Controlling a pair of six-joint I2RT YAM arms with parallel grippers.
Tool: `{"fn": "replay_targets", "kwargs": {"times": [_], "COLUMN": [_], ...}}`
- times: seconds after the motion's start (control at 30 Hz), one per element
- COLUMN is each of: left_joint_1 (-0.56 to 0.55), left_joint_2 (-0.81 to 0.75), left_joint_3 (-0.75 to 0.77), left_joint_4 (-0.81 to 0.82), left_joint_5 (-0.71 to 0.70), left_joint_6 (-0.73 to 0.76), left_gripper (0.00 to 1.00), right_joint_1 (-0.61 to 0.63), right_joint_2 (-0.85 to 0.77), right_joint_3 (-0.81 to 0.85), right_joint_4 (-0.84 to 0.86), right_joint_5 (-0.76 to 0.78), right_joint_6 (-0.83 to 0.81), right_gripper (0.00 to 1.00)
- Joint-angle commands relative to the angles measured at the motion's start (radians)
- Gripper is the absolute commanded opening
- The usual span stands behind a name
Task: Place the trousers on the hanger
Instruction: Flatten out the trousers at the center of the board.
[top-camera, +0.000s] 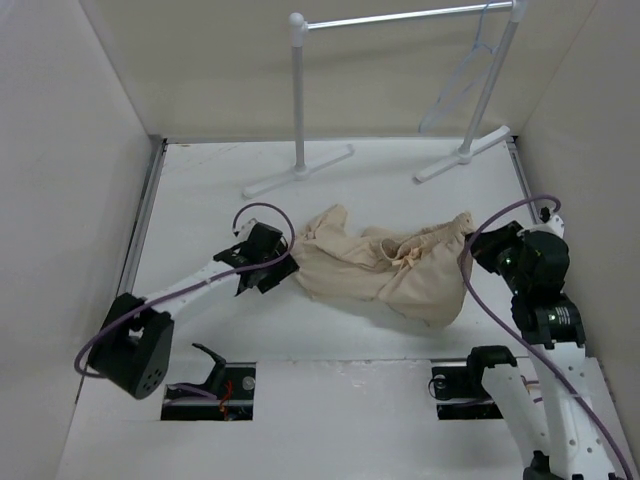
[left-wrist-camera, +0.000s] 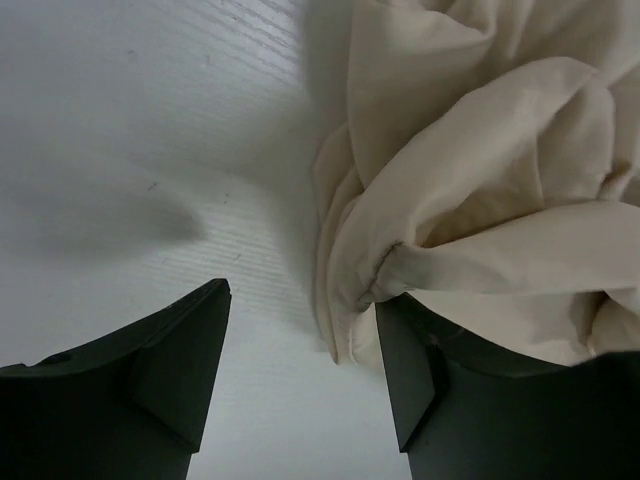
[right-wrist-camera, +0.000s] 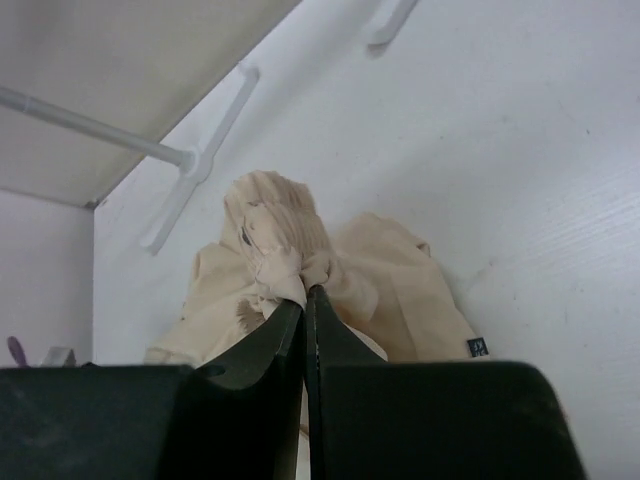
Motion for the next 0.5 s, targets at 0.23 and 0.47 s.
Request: {"fn": "replay_targets", "kwargs": {"times": [0.23,0.47], "left_joint_1": [-0.019,0.093], "left_joint_2": [0.204,0.030], "left_joint_3": [0.127,0.150], "left_joint_4": [0.267,0.237], "left_joint_5": [0.005,-0.004], "left_joint_6": [-0.030,-0.037], "left_gripper": [0.25,0.03], "right_joint_1": [0.075,0.382], "right_joint_2": [0.073,0.189], "right_joint_3": [0.008,0.130], "right_joint_4": [0.064,0.072], "right_joint_5": [-0.131,-0.069], "right_joint_6": [0.055,0.047], "right_gripper": [0.10,0.08]}}
